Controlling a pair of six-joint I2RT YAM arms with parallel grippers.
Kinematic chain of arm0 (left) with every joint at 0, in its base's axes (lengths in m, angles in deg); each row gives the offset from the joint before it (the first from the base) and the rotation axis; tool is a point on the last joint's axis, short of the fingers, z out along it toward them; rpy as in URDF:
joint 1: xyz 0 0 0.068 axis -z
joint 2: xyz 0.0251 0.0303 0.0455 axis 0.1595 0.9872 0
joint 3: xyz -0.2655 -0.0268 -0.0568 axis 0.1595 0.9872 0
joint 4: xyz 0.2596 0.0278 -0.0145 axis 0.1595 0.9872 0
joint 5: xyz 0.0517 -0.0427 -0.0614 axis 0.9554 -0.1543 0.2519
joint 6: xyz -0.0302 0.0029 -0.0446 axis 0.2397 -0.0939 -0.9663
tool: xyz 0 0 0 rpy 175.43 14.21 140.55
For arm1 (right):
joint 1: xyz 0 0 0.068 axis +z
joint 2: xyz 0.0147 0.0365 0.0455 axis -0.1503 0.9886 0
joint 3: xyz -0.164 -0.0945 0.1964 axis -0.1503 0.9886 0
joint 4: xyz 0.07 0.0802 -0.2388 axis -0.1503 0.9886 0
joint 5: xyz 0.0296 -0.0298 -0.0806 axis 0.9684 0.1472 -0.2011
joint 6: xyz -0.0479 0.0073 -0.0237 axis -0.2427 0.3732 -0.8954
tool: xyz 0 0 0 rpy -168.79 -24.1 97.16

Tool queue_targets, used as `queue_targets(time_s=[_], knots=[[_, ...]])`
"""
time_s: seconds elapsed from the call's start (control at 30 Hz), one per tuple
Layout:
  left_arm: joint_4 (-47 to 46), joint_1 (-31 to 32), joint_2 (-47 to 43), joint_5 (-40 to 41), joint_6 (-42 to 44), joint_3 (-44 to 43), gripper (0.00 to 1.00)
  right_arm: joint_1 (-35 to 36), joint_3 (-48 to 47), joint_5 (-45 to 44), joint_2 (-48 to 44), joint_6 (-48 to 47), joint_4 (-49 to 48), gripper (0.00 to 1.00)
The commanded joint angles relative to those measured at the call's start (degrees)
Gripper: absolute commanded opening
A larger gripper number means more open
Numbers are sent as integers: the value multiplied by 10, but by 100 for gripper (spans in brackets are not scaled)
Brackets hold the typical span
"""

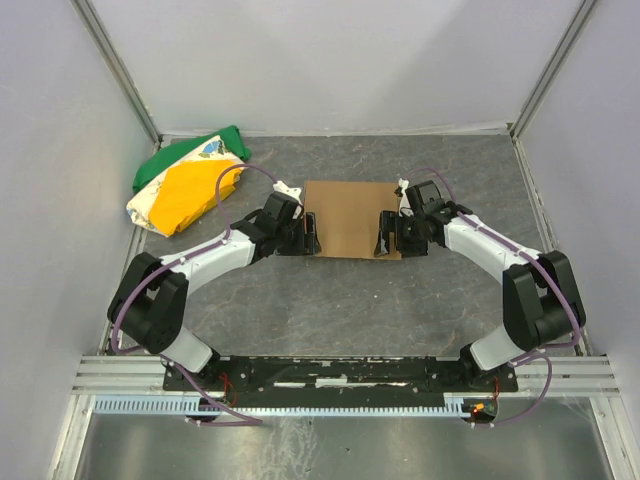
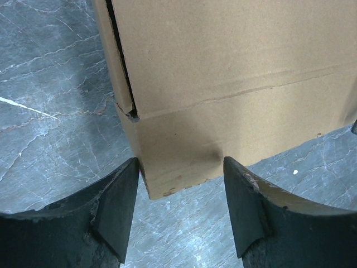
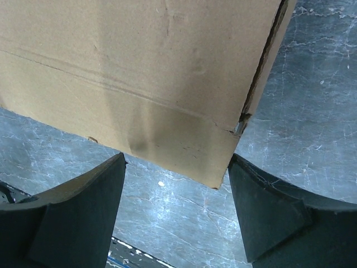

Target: Fold the paper box

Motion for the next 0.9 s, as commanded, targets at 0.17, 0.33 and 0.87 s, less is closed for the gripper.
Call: queue_targets(time_s=[0.17, 0.33, 0.87], knots=[[-1, 4, -43, -16, 1, -15, 69, 2, -21, 0, -25, -5, 1, 82], [2, 4, -32, -23, 3, -20, 68, 2, -22, 3, -23, -2, 0, 82], [-69, 4, 10, -19, -2, 21, 68, 2, -3, 4, 2, -2, -32, 82]])
